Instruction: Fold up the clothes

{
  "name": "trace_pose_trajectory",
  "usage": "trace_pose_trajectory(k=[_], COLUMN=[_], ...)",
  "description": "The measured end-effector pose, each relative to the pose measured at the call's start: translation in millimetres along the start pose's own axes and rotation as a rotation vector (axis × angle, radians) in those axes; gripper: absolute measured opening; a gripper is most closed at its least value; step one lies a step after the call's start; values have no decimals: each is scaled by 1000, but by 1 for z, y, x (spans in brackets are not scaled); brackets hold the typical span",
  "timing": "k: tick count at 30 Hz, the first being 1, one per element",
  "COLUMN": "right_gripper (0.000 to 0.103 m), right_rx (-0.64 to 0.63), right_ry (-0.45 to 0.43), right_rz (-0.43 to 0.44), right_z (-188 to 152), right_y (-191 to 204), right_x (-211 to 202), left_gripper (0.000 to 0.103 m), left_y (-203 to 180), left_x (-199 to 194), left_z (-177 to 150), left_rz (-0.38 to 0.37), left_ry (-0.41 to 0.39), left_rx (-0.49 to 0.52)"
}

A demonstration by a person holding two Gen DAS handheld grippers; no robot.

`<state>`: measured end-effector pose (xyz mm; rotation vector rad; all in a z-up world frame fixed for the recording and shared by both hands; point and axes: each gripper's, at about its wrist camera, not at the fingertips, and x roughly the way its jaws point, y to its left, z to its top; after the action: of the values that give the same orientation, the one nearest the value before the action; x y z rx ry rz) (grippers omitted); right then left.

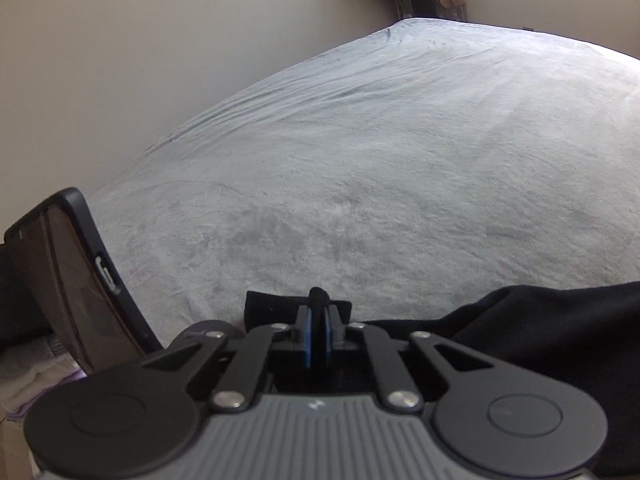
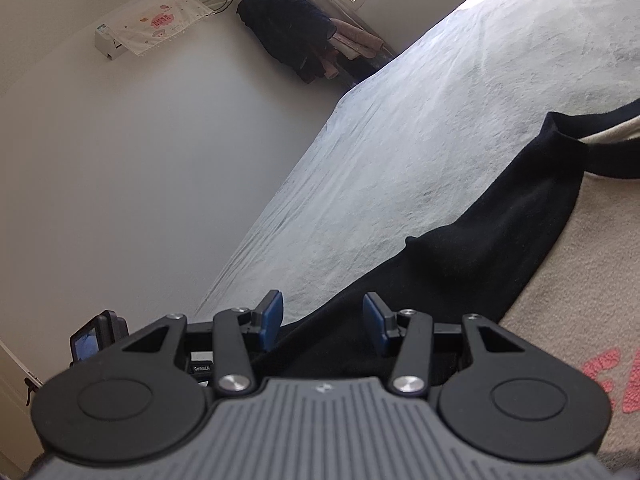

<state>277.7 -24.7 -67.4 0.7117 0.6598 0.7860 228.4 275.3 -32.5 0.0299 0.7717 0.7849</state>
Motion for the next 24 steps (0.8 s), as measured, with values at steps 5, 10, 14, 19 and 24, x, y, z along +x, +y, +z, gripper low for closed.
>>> trace_pose_trajectory(k=[5,10,14,19,24], right_gripper=[49,49,49,49,34], right_rx=[1,5,-22,-60,-77], right_ry=[39,97,140,192,281], right_rz=[-4,19,14,-2,-52], right_z=[1,-6,-15,-25,-37], right_y=[1,7,20,37,58], right_x=[4,16,30,48,92], left_gripper=[5,6,6,6,6], left_y=[43,85,113,131,127], left_x=[-41,-79,-83,-58,-44], left_z=[4,5,-12,-24,-25], left_rz=[-129,-267,-409,-518,-615], left_ry=[-213,-428,-552,-513,-494], left_rx=[-173,-345,-473,-611,-660])
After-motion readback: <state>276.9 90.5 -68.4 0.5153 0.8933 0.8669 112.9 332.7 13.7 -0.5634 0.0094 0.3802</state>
